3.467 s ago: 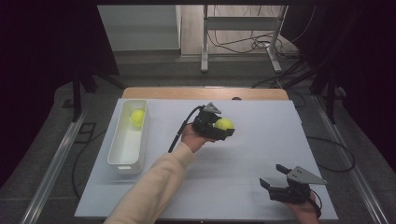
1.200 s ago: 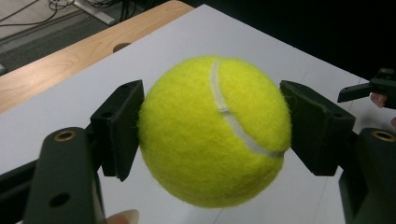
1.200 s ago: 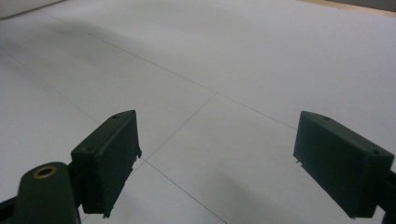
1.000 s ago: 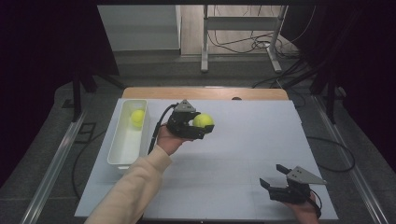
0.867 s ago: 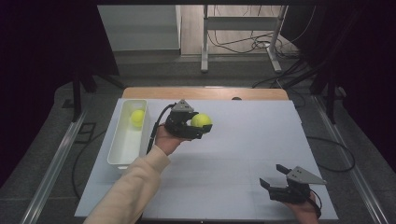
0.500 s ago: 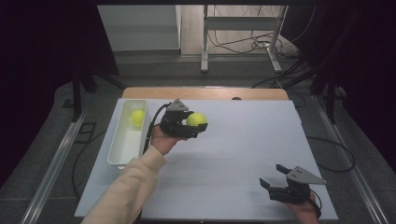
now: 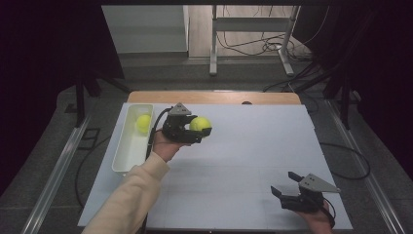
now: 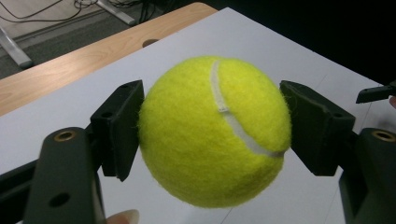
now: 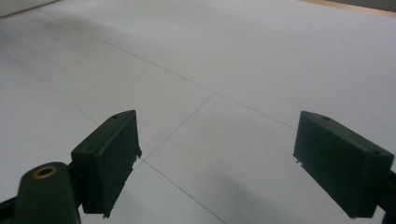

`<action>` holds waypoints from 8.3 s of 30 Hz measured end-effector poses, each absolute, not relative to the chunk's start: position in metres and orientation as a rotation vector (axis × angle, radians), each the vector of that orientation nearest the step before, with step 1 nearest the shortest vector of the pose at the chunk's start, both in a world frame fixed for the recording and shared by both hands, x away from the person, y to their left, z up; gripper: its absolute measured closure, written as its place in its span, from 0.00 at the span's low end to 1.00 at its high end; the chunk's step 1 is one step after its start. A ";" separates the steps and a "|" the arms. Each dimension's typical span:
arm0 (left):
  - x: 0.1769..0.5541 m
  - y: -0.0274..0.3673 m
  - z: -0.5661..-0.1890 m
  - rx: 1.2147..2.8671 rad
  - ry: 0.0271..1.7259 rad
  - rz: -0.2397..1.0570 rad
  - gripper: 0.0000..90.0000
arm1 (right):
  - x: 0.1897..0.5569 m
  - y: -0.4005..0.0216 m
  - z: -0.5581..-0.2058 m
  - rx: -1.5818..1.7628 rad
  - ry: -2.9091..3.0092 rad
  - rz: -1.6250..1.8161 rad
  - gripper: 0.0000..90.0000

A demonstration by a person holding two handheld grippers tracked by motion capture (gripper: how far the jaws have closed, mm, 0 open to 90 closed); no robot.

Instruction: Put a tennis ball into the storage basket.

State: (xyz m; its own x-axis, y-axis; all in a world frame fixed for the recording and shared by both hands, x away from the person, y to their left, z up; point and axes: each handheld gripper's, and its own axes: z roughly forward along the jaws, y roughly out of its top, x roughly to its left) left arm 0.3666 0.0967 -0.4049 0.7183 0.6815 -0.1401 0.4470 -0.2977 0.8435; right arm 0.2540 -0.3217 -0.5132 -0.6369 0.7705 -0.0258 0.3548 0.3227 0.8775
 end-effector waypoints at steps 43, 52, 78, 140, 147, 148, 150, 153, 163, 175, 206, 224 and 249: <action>0.360 0.163 -0.393 1.888 1.008 0.414 0.30 | 0.257 -0.320 -0.514 0.992 2.151 1.260 0.16; 0.361 0.174 -0.392 1.874 1.040 0.430 0.30 | 0.257 -0.320 -0.514 0.991 2.151 1.262 0.16; 0.361 0.203 -0.395 1.844 1.113 0.467 0.30 | 0.257 -0.320 -0.514 0.990 2.152 1.259 0.16; 0.363 0.268 -0.424 1.843 1.341 0.505 0.30 | 0.258 -0.318 -0.514 0.990 2.157 1.247 0.16; 0.367 0.270 -0.430 1.849 1.366 0.498 0.30 | 0.258 -0.318 -0.514 0.990 2.158 1.246 0.16; 0.367 0.270 -0.430 1.851 1.368 0.496 0.30 | 0.258 -0.318 -0.514 0.989 2.158 1.246 0.16; 0.368 0.270 -0.431 1.855 1.369 0.495 0.30 | 0.258 -0.318 -0.514 0.989 2.158 1.246 0.16; 0.369 0.269 -0.433 1.864 1.373 0.487 0.30 | 0.258 -0.318 -0.514 0.990 2.158 1.245 0.16; 0.374 0.266 -0.440 1.898 1.398 0.454 0.30 | 0.258 -0.318 -0.514 0.990 2.159 1.244 0.16; 0.378 0.264 -0.449 1.949 1.427 0.408 0.30 | 0.258 -0.318 -0.515 0.993 2.158 1.243 0.16; 0.364 0.260 -0.435 1.882 1.341 0.425 0.15 | 0.258 -0.319 -0.514 0.993 2.154 1.236 0.16; 0.326 0.245 -0.420 1.779 1.135 0.396 0.15 | 0.256 -0.318 -0.513 0.981 2.136 1.246 0.17; 0.268 0.179 -0.446 1.833 0.845 0.318 0.15 | 0.255 -0.318 -0.513 0.974 2.136 1.252 0.17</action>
State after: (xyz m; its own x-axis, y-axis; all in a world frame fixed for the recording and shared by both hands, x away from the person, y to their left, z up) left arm 0.2676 0.1786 -0.4461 0.7160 0.6784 -0.1646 0.4010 -0.2066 0.8925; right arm 0.2549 -0.3176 -0.5127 -0.6336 0.7722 -0.0469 0.3363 0.3296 0.8822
